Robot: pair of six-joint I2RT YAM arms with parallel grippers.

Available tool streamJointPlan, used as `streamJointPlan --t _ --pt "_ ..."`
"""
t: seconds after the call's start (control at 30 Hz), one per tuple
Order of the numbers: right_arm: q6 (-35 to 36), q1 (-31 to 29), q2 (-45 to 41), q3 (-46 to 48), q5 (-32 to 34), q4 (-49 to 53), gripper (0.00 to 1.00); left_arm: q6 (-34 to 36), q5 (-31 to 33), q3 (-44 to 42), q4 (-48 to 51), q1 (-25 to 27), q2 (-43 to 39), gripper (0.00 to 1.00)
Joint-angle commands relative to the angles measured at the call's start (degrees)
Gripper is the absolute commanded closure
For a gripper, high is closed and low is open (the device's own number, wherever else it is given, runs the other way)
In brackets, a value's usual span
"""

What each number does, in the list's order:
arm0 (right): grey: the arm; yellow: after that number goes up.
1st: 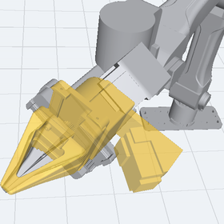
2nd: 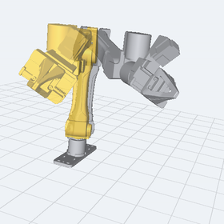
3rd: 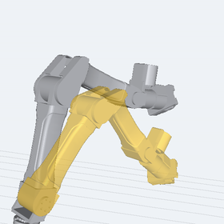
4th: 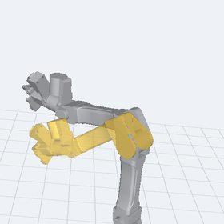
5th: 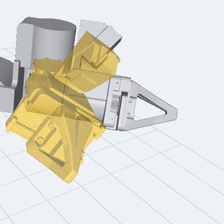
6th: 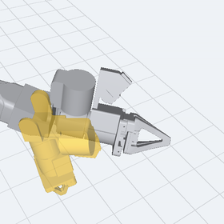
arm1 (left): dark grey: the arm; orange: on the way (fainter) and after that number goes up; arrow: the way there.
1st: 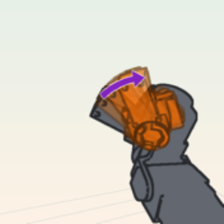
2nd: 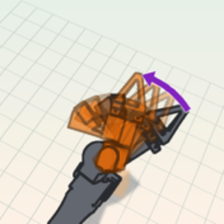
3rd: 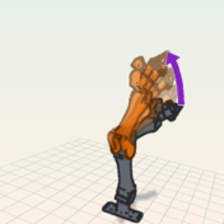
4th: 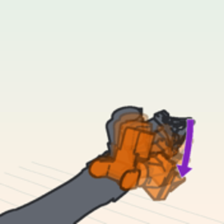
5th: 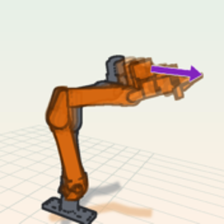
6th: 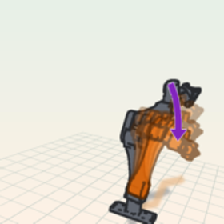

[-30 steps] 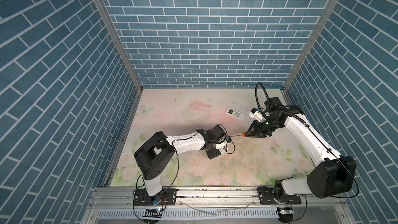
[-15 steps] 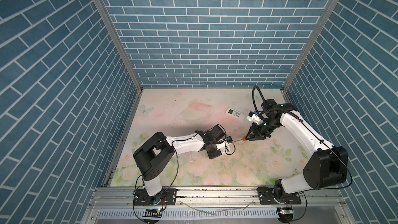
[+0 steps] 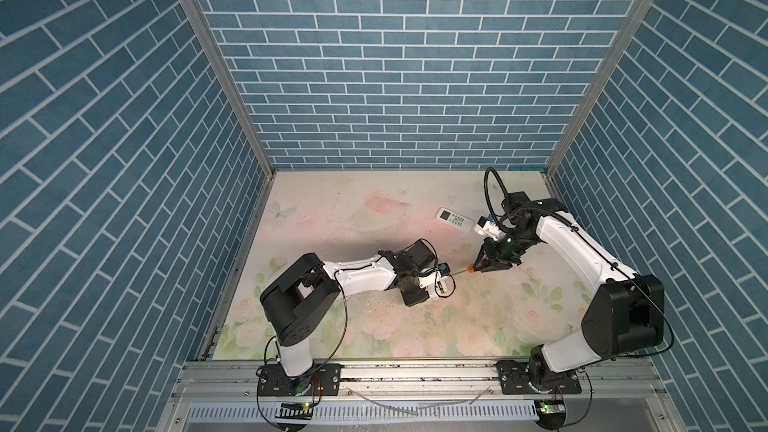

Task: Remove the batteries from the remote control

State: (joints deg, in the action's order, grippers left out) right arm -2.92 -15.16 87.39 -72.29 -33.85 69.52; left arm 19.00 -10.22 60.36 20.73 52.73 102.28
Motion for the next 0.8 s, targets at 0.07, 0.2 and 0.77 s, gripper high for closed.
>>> streamJointPlan --t 0.07,0.2,0.77 --pt "3.1 -0.5 0.7 2.2 0.4 0.1 1.0 0.7 -0.4 -0.2 2.1 -0.2 2.6 0.81" --pt "2.9 -0.7 1.6 2.9 1.0 -0.2 1.0 0.5 -0.2 0.3 2.8 -0.3 3.4 0.78" --pt "3.0 -0.7 3.3 2.4 0.3 -1.3 1.0 -1.3 -0.8 3.4 9.8 -1.0 7.1 0.48"
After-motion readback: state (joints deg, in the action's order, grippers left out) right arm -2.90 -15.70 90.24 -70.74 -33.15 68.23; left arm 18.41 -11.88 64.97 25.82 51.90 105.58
